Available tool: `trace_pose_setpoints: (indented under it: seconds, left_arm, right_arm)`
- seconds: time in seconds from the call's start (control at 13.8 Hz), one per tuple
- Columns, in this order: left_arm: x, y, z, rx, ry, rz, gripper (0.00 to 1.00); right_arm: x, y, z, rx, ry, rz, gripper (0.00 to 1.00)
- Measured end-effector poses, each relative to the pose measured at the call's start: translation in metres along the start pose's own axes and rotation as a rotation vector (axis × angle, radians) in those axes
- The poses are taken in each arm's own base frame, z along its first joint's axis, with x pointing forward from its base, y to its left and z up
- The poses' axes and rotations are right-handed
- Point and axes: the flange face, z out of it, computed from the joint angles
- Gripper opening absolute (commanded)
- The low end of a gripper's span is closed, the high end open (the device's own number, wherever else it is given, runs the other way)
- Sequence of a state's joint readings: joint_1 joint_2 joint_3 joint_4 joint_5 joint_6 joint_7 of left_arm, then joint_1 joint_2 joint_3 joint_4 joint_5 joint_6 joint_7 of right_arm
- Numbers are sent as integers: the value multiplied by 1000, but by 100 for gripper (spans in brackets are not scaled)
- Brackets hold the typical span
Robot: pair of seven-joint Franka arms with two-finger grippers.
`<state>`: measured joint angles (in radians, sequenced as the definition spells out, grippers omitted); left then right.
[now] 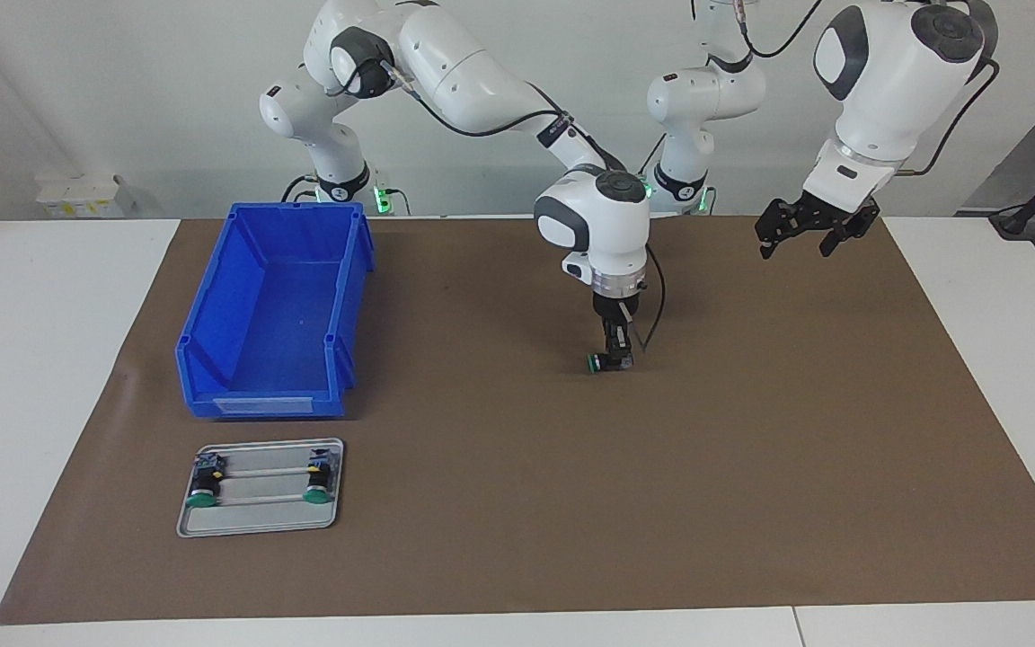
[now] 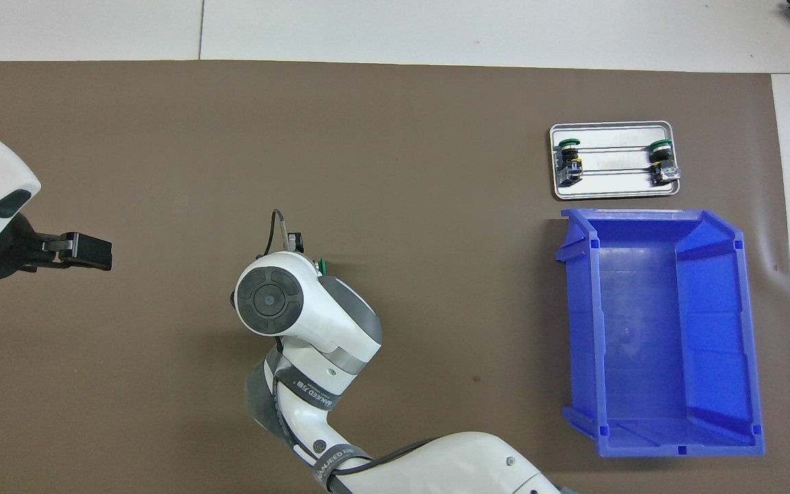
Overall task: Place and press button with both arms
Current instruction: 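Lower the button onto the table and open the right gripper, then withdraw the right gripper to the bin while the left gripper reaches the button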
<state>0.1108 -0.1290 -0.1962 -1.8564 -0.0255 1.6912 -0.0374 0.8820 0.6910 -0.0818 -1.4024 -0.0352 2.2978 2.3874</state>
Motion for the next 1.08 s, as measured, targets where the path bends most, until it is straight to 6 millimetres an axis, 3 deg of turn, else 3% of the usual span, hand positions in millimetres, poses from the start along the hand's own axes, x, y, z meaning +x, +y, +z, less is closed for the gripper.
trace_pose_setpoints:
  seconds: [0.22,0.29,0.43,0.58,0.72,0.87,1.08]
  left_arm:
    - [-1,13,2,2,-4,27,98]
    - [-2,20,4,3,-7,48,97]
    - [-4,37,6,5,-6,105,96]
    - [-3,43,5,4,12,128,96]
    - [-1,42,6,4,24,142,96]
    - [3,47,6,4,64,215,95]
    - [8,74,9,13,159,434,94]
  right_arm:
    - [1,-5,-8,33,14,-56,100]
    - [4,-11,-18,49,12,-89,100]
    - [21,-36,-55,90,-9,-129,100]
    - [49,-61,-102,118,-14,-161,100]
    - [81,-74,-137,107,10,-240,100]
    - [122,-88,-157,90,39,-355,100]
    - [198,-117,-177,54,86,-551,100]
